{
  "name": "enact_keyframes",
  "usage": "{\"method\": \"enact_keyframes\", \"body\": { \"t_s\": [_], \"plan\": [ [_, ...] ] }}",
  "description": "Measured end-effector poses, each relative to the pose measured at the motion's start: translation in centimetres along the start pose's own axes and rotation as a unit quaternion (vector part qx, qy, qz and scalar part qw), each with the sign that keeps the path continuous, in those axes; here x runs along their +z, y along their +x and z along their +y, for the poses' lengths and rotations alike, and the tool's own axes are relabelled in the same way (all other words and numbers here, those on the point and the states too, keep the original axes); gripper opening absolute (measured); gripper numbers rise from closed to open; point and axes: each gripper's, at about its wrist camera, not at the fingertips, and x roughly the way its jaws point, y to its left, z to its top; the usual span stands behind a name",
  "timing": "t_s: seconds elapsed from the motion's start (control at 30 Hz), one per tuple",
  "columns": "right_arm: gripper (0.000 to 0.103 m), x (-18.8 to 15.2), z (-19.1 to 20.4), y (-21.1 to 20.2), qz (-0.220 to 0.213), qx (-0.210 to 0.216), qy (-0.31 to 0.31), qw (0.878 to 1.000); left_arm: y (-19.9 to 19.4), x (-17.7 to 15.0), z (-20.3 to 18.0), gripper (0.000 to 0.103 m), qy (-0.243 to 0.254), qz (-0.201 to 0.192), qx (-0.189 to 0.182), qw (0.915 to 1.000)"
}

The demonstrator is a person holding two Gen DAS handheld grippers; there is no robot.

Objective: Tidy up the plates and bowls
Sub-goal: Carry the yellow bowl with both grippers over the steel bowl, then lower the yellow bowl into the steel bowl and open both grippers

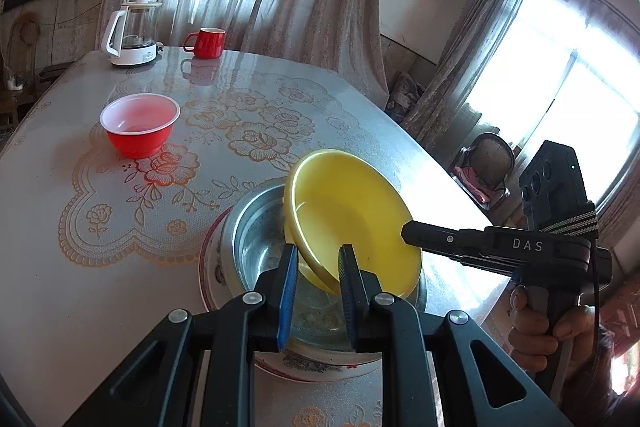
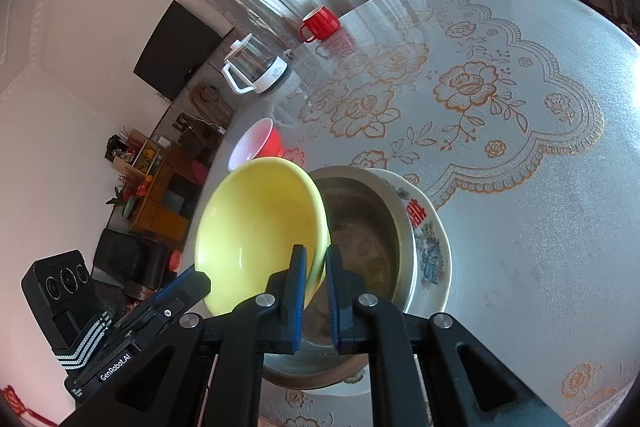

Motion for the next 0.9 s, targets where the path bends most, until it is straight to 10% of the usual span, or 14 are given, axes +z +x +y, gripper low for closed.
{"method": "enact_keyframes", "body": {
  "t_s": [0.9],
  "plan": [
    [0.009, -2.2, 1.8, -1.0, -0.025, -0.044, -0.059, 0.997, 0.3, -1.3, 1.6, 0.019, -0.037, 0.019, -0.029, 0.9987]
  ]
}}
